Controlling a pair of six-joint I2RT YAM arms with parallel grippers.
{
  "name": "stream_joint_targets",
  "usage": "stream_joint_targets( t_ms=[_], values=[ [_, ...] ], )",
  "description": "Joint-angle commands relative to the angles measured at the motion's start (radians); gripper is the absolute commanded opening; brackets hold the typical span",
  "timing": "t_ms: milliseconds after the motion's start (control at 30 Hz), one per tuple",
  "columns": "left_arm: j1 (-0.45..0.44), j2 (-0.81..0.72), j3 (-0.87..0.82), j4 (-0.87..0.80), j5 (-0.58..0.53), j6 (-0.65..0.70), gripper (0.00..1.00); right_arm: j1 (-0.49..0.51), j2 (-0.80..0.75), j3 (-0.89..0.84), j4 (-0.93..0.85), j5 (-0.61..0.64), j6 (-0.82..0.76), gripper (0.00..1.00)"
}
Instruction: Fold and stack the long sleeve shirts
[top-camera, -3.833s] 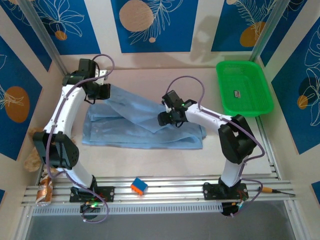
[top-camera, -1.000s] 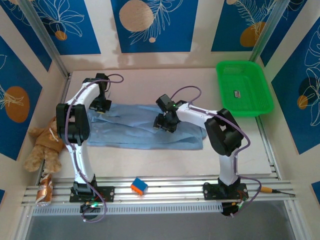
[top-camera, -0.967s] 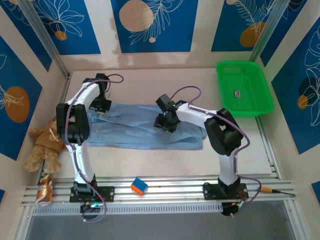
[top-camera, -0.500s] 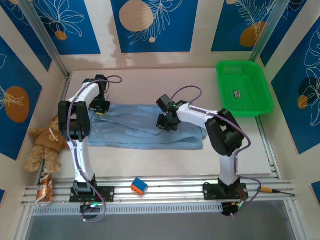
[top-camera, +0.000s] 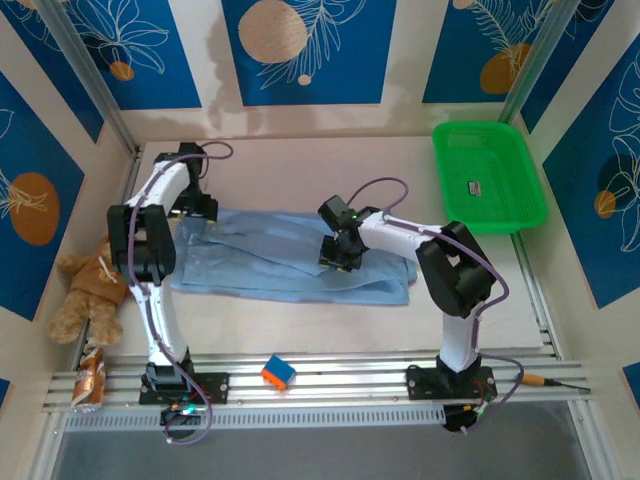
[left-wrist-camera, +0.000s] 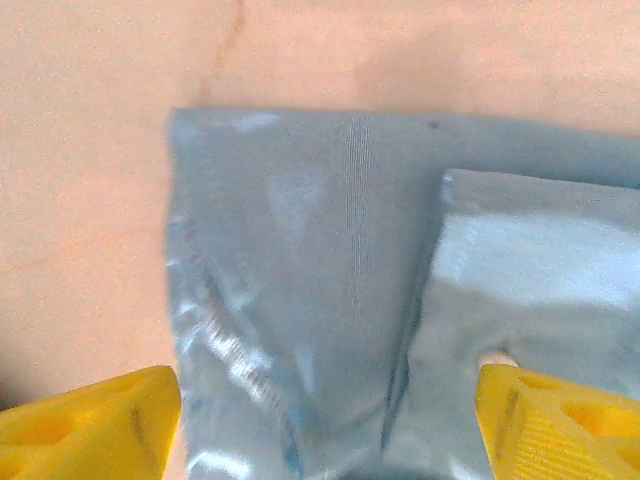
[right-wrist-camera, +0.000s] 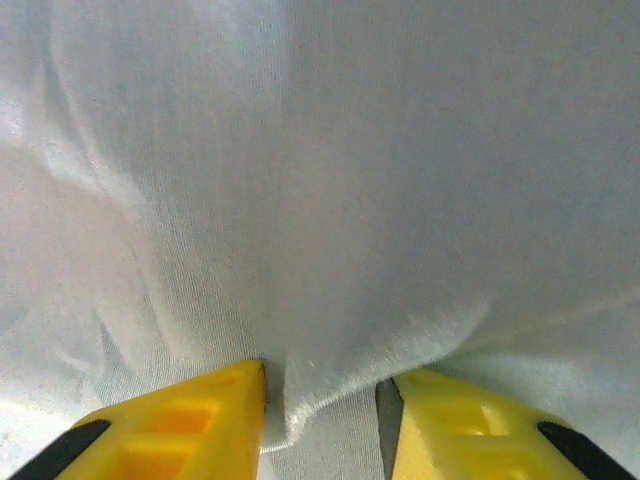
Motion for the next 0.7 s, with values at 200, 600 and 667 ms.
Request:
stream_joint_targets(
  t_ms=[200, 600, 667],
  values=[
    [-0.078, -0.408, -0.158, 0.118, 0.271, -0.079, 0.86, -0.062, -0.246, 0.031, -0.156, 0.093, -0.076, 0.52],
    [-0.153, -0.272, -0.352, 0.278, 0.201, -0.126, 0.58, -0.163, -0.226, -0.122, -0.076, 0.096, -0.015, 0.27],
    [-0.148, -0.233, -0.366, 0.288, 0.186, -0.142, 0.58, -0.159, -0.229, -0.164, -0.055, 0.092, 0.013, 0.26]
  ],
)
